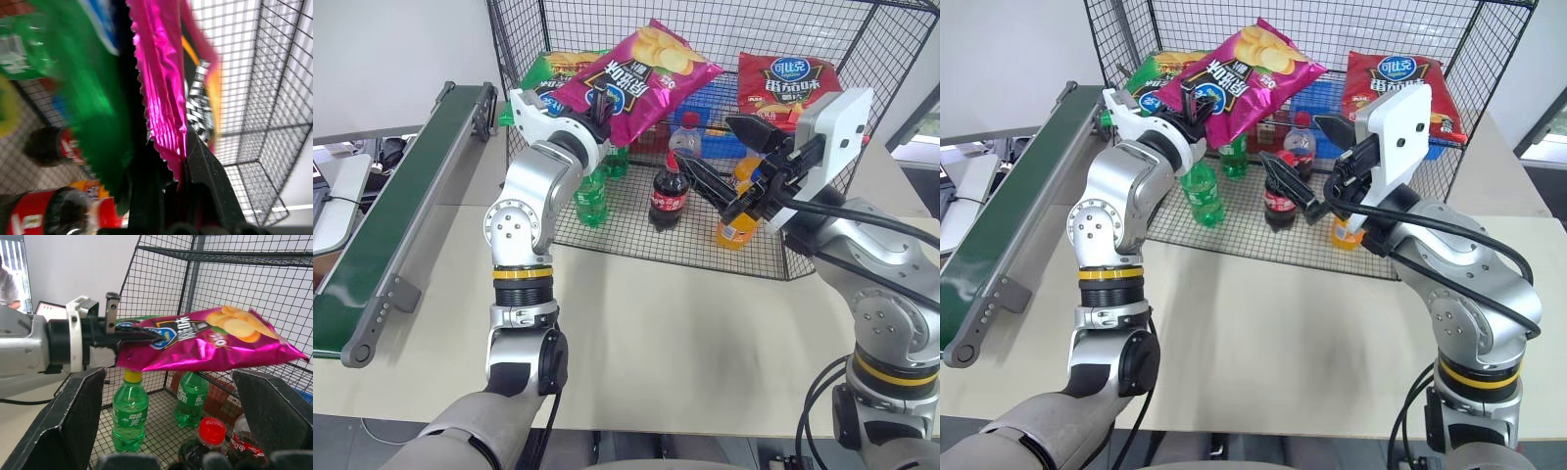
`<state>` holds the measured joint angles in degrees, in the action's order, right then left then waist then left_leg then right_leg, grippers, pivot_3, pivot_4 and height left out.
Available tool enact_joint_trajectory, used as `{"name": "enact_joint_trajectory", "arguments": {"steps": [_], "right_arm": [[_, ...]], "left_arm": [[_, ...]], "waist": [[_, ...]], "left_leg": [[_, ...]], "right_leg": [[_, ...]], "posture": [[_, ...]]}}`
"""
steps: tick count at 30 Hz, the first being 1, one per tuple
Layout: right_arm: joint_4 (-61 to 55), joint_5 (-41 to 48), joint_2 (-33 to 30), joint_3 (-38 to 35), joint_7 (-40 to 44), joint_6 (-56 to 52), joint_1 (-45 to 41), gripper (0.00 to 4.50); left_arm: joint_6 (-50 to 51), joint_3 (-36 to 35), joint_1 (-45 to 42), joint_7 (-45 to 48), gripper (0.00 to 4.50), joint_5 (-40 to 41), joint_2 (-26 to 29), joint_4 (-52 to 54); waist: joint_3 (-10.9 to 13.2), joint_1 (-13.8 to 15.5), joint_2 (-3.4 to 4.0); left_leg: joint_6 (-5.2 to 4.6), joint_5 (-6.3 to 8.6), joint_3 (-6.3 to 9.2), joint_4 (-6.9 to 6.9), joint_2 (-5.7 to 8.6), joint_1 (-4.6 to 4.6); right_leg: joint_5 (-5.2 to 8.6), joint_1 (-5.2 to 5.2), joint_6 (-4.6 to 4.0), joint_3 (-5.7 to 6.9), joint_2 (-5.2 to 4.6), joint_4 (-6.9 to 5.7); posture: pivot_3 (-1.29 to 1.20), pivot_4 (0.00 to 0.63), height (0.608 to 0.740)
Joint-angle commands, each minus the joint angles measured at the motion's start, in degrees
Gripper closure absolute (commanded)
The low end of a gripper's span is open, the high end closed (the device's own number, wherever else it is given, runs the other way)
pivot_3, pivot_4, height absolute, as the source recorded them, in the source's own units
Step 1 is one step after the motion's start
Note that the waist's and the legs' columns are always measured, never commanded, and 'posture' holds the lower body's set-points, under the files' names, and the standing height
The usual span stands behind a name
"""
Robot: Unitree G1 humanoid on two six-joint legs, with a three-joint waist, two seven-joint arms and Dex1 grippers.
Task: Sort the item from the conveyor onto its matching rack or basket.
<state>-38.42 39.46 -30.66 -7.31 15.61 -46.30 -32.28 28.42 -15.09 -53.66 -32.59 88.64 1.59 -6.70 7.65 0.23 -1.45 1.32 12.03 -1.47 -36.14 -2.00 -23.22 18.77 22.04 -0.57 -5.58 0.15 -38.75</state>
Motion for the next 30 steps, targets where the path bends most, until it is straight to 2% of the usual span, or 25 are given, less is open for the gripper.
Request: {"name": "enact_joint_trajectory", "arguments": {"steps": [1,5,10,12,15,21,27,30], "right_arm": [[-2.4,0.5,0.1,-1.3,-1.0,0.1,0.0,0.0],[-2.3,0.3,0.0,-1.3,-1.3,0.3,0.1,0.0],[-2.4,0.3,0.1,-1.0,-1.6,0.4,0.2,0.0],[-2.2,0.2,0.1,-0.8,-1.4,0.6,0.4,0.0],[-1.6,0.0,0.3,-0.4,-1.1,0.9,0.3,0.0],[0.7,-1.1,1.2,1.5,0.8,2.4,-0.5,0.0],[4.7,-3.4,2.4,4.1,4.0,5.2,-2.5,0.0],[7.2,-5.2,3.0,5.7,5.7,7.2,-3.8,0.0]], "left_arm": [[1.6,-0.3,-2.4,2.1,4.44,-1.0,-0.7,0.4],[1.9,-0.7,-2.8,3.5,3.31,-2.6,-2.0,-0.5],[3.0,-1.4,-1.9,4.3,0.83,-3.6,-2.7,-0.1],[3.8,-1.8,-0.7,4.7,0.02,-3.6,-2.5,0.3],[6.6,-3.0,1.6,5.2,0.02,-1.4,-1.0,1.4],[12.8,-5.2,7.4,5.5,0.02,8.2,3.3,7.4],[12.4,-6.4,12.1,-3.2,0.02,22.5,10.5,18.4],[12.1,-6.0,12.9,-3.9,0.02,24.3,14.1,21.2]], "waist": [[0.0,0.0,0.0],[0.0,-0.1,0.0],[0.0,-0.1,0.0],[0.0,-0.1,0.0],[0.0,-0.2,0.04],[0.0,-1.1,0.05],[0.0,-0.9,0.04],[0.0,-0.9,0.06]], "left_leg": [[0.0,0.0,0.0,0.01,0.0,0.0],[0.05,-0.04,0.0,0.03,0.0,0.02],[0.06,-0.06,0.01,0.03,0.01,0.02],[0.06,-0.06,0.01,0.03,0.02,0.04],[0.07,-0.06,0.01,0.04,0.01,0.06],[0.14,-0.1,0.04,0.04,-0.07,0.13],[0.15,-0.11,0.16,0.03,-0.24,0.01],[0.15,-0.11,0.17,0.03,-0.23,0.06]], "right_leg": [[0.0,0.0,0.0,0.0,0.0,0.0],[0.0,0.0,0.01,0.0,0.01,0.0],[0.0,0.0,0.01,-0.01,0.0,0.01],[0.01,-0.02,0.01,-0.02,0.01,0.0],[0.01,-0.02,0.01,-0.03,0.01,0.0],[0.02,-0.02,0.03,-0.03,0.03,-0.12],[0.01,0.01,0.03,-0.01,0.08,-0.11],[0.01,-0.03,0.03,-0.01,0.05,-0.12]], "posture": [[0.0,0.15,0.74],[0.0,0.15,0.74],[0.0,0.15,0.74],[0.0,0.15,0.74],[0.0,0.15,0.74],[0.0,0.15,0.74],[0.0,0.15,0.74],[0.0,0.15,0.74]]}}
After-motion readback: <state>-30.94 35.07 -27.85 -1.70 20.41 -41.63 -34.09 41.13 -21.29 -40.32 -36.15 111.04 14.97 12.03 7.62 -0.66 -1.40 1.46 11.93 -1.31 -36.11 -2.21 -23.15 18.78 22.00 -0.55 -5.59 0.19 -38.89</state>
